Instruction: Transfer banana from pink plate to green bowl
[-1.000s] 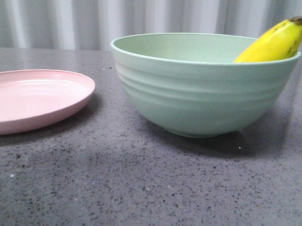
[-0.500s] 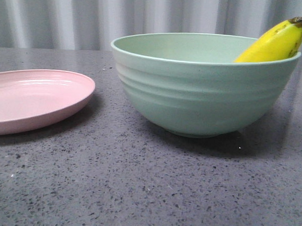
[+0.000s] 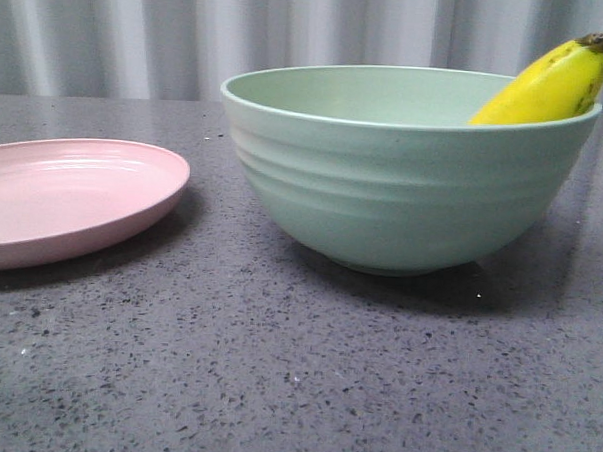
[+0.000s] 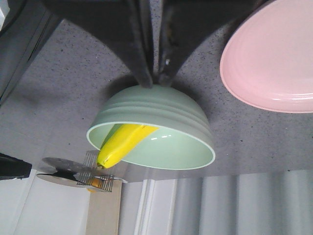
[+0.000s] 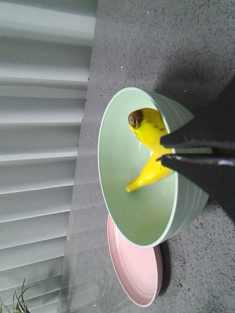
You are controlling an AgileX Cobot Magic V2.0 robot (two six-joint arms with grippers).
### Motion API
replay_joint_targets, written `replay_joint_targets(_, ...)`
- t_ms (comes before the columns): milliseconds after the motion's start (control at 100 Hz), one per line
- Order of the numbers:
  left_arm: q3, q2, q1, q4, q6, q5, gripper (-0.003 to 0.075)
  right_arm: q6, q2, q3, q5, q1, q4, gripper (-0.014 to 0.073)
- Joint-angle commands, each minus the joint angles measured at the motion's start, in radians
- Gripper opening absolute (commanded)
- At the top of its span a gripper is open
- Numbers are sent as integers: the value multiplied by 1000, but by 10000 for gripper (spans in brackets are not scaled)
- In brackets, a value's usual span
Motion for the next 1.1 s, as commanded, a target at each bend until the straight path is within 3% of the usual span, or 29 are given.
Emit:
replay_joint_targets(0, -20, 9, 2, -23, 2, -60, -20, -10, 7, -27, -72, -4, -7, -71)
replay_joint_targets(180, -18, 9, 10, 29, 2, -92, -20, -10, 7, -27, -72, -4, -7, -71)
replay_joint_targets(340, 12, 9, 54, 231, 2, -361, -20, -10, 7, -27, -72, -4, -7, -71)
replay_joint_targets(470, 50, -4, 144, 431, -1, -481, -20, -10, 7, -27, -72, -4, -7, -71)
replay_joint_targets(580, 94, -34, 280, 497, -42, -542, -20, -10, 7, -27, -72, -4, -7, -71)
replay_joint_targets(710, 127, -93, 432, 561, -242, -516, -20, -10, 7, -27, -72, -4, -7, -71)
replay_joint_targets(880, 167, -187, 601, 588, -315, -431, -20, -10, 7, -27, -72, -4, -7, -71)
replay_joint_targets(1090, 215, -223, 693, 695, -515, -203, -20, -10, 7, -27, -72, -4, -7, -71)
